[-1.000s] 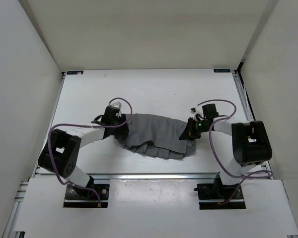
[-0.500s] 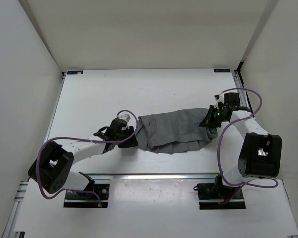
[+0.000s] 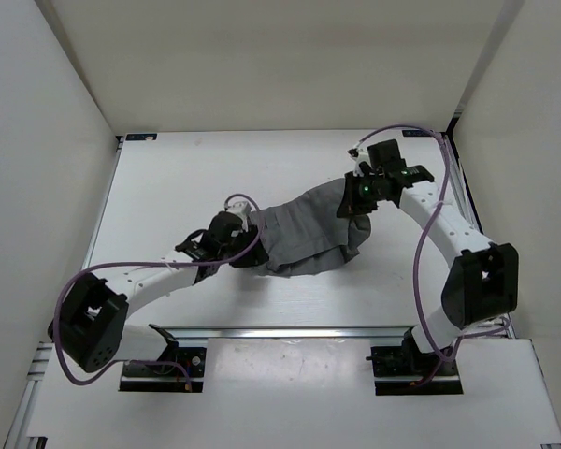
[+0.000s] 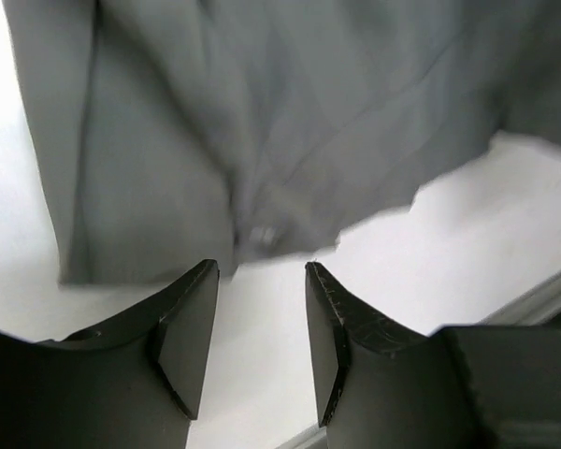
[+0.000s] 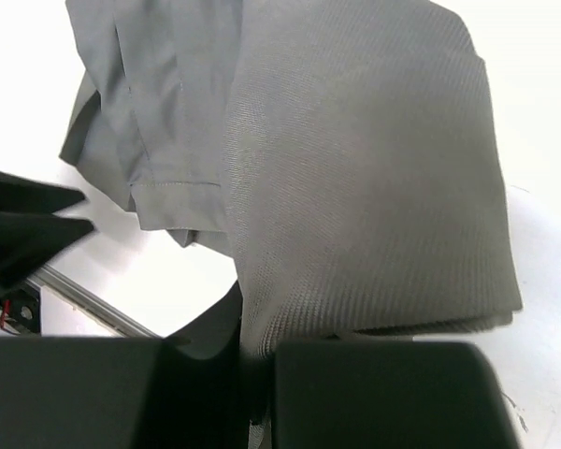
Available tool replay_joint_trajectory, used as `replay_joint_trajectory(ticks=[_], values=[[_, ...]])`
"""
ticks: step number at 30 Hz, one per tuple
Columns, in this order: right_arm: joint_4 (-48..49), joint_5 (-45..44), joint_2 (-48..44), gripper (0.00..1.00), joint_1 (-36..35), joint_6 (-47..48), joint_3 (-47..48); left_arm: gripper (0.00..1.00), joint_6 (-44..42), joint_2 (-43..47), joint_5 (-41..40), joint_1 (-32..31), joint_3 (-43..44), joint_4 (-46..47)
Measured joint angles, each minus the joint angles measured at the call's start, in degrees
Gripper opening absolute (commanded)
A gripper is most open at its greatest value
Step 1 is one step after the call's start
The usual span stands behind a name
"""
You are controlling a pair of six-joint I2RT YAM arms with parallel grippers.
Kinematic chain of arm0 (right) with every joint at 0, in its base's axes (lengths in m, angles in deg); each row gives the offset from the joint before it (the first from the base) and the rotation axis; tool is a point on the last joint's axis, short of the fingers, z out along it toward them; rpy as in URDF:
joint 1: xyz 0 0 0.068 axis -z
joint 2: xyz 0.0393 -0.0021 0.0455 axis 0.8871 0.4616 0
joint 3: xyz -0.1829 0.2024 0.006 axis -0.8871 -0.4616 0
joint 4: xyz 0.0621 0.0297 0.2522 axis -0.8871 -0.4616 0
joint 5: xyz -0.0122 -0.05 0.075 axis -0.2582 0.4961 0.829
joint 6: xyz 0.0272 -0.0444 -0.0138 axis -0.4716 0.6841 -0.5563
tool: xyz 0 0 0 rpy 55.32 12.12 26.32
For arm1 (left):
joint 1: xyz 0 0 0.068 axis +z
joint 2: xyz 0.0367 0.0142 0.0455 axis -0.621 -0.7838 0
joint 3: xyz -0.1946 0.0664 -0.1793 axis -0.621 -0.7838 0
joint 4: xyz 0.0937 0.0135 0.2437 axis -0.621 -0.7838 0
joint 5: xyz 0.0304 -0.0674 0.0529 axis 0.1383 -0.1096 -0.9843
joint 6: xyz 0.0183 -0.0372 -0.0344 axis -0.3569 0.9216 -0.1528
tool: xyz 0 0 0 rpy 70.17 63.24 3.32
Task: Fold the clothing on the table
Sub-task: Fold the skirt
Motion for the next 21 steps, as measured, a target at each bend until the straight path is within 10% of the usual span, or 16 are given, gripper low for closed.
replay_joint_trajectory(ticks=[21], values=[[-9.0,-3.5,18.1,0.0,-7.5,-1.8,22.1,0.5,-8.7,-18.6,-7.8,4.3,12.6,0.6]])
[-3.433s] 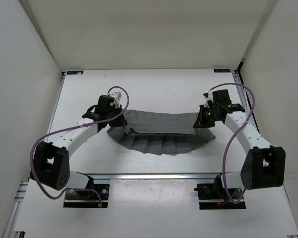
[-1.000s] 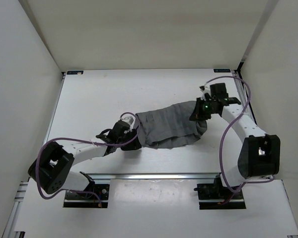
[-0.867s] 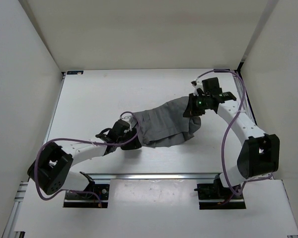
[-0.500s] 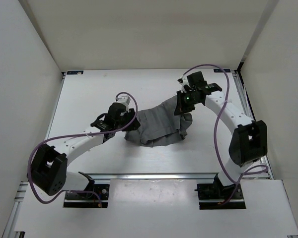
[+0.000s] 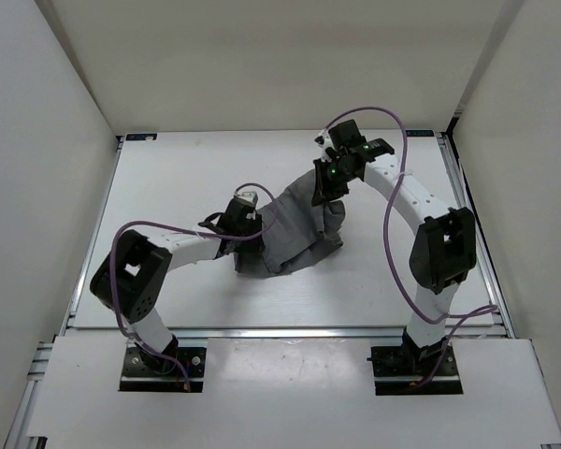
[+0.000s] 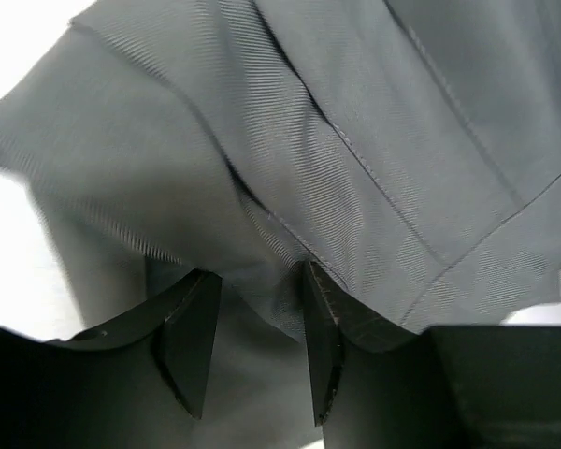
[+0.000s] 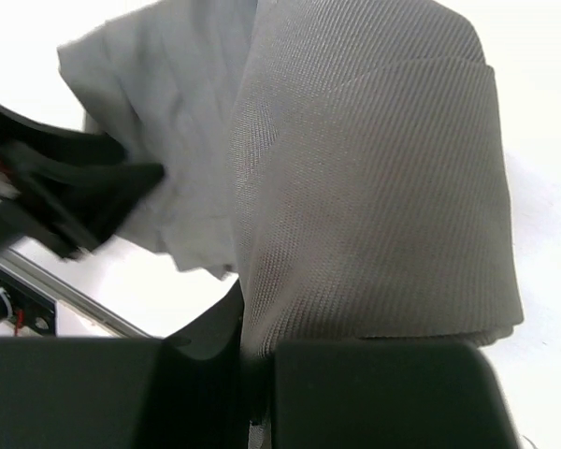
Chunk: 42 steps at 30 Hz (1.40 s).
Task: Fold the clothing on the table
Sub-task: Fold the skirt
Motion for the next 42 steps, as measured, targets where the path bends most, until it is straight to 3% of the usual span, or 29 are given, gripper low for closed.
replay_joint_trajectory(ticks=[8,18,19,21,25,27,29,38,41,42], values=[[1.2,2.1,2.6,0.0,-3.5,-4.4,1.7,0.5,1.9,-0.6,0.9,-2.1,-3.4,6.3],[9.9,11.0,10.6,0.0,-9.0,-12.3,1.6,0.5,4.6,1.9,3.2,-1.7,-7.8,10.6],[10.9,12.1,11.2,0.02,-9.4,-13.2,1.6,0.5,4.7,2.1,3.4,-1.4,-8.2,10.8],[12.9,13.8,12.2,0.21,-9.7,-14.5,1.6,0.5,4.8,2.5,3.9,-1.0,-8.5,10.8],[18.9,18.6,13.0,0.35,-9.5,-17.6,-0.5,0.5,4.9,3.3,4.5,-0.3,-9.2,10.4],[23.7,22.0,13.0,0.52,-9.1,-19.9,-3.3,0.5,4.7,4.2,4.7,0.4,-9.3,9.0],[28.9,24.9,12.6,0.55,-8.7,-22.2,-7.2,0.51,4.3,6.3,5.0,1.5,-9.4,6.8],[42.2,31.8,1.6,0.51,-6.8,-29.3,-19.4,0.52,0.7,24.9,4.5,10.0,-6.7,-4.1],[42.6,30.9,-4.9,0.41,-5.6,-28.1,-19.5,0.5,0.0,30.2,4.9,11.9,-5.3,-6.3],[42.5,30.2,-6.8,0.34,-5.1,-27.4,-19.5,0.47,-0.2,31.3,5.6,12.5,-4.7,-6.9]])
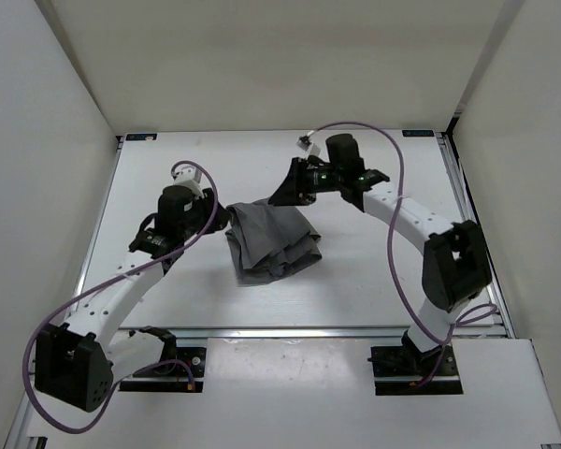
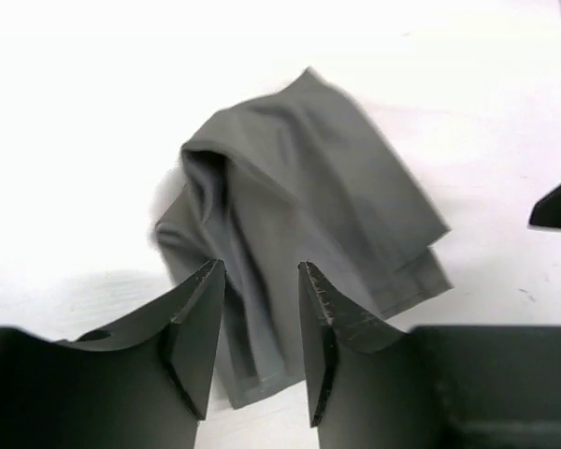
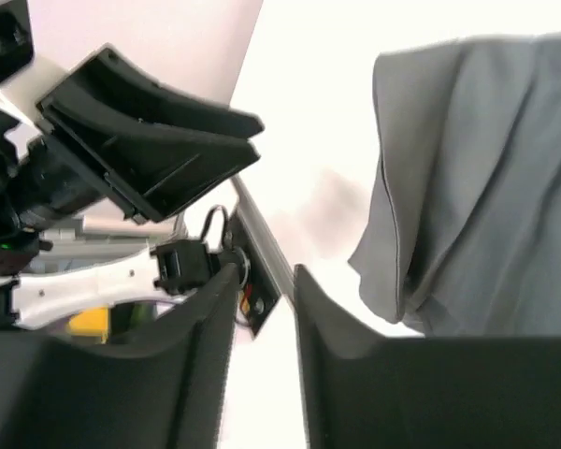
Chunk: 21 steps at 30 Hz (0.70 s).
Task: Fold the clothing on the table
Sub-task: Fold the skirt
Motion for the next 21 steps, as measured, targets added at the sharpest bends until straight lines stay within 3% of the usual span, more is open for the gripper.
replay_joint_trajectory(ticks=[2,3,4,6,12,16,21], values=[[-0.8,-2.1,-2.3,0.17,1.2,1.3,0.3,0.37,0.2,0.2,1.6,0.3,1.7,-0.2],[-1.7,-3.0,-2.8,0.04,1.8,2.0,0.7,0.27,0.4,-0.5,2.3,-0.3,2.8,0.1],[-2.6,-4.1,-2.8,0.0,2.3,2.7,1.2,0.17,0.7,-1.7,3.1,-1.2,3.9,0.6],[-5.4,-6.6,-2.3,0.0,3.3,3.9,1.6,0.1,0.8,-5.5,3.9,-3.5,6.4,1.7],[-10.1,-10.9,-2.1,0.0,4.2,6.5,-0.2,0.07,1.5,-20.7,6.5,-5.7,11.4,7.8],[-11.8,-11.3,-2.5,0.0,4.3,7.8,-2.7,0.06,2.1,-25.8,6.7,-4.6,7.8,9.1],[-12.6,-12.0,-2.5,0.0,4.6,9.5,-3.3,0.05,1.7,-22.5,4.4,-4.7,-1.8,7.2]])
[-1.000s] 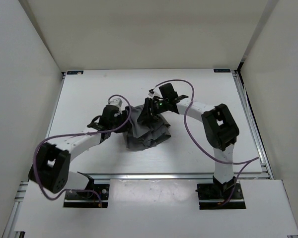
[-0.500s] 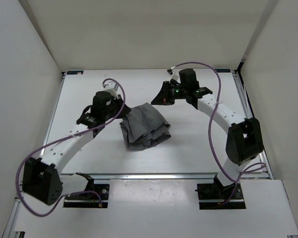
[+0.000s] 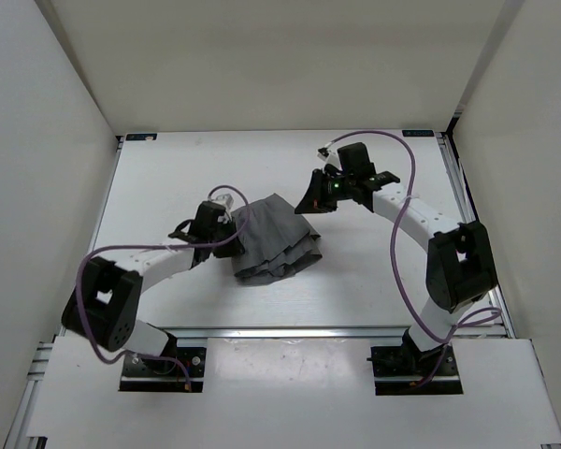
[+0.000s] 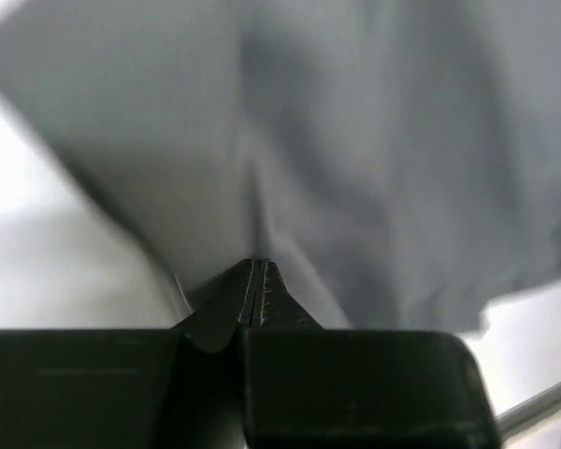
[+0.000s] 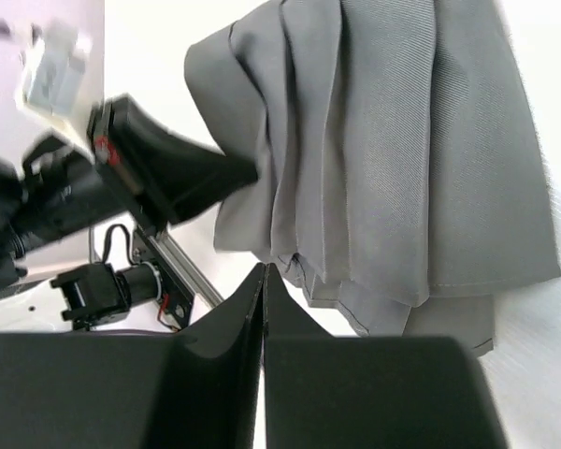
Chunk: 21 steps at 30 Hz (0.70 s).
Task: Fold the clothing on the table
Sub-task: Fold the skirt
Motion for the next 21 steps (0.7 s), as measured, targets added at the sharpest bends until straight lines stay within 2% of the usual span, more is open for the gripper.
replay_joint_trajectory(ticks=[4,5,6,11,12,16,18,21], values=[[-0.1,-0.2,0.2,0.01,-0.2,0.5,0.2,0.05,0.8,9.4,-1.2,-1.2,-7.7,-1.8],[-0.1,-0.2,0.5,0.05,-0.3,0.5,0.5,0.03,1.1,11.7,-1.5,-1.5,-9.1,-2.2],[-0.2,-0.2,1.2,0.14,-0.4,0.5,1.0,0.02,1.4,13.4,-1.6,-1.7,-10.1,-2.2],[-2.9,0.4,7.8,0.29,-1.0,2.1,8.2,0.03,1.7,13.9,-1.8,-1.5,-11.7,-2.5],[-3.3,0.5,9.4,0.28,-1.2,2.6,10.0,0.03,1.6,13.5,-2.1,-1.4,-11.7,-2.6],[-4.0,2.0,14.7,0.16,-1.7,3.9,14.4,0.02,1.7,12.3,-3.1,-1.7,-11.7,-2.3],[-4.0,3.3,17.4,0.1,-1.9,4.3,14.6,0.02,1.9,11.6,-3.5,-2.1,-12.2,-1.4],[-4.2,3.8,21.2,0.07,-2.1,4.7,13.7,0.01,2.3,11.1,-4.0,-3.0,-13.9,-0.8]])
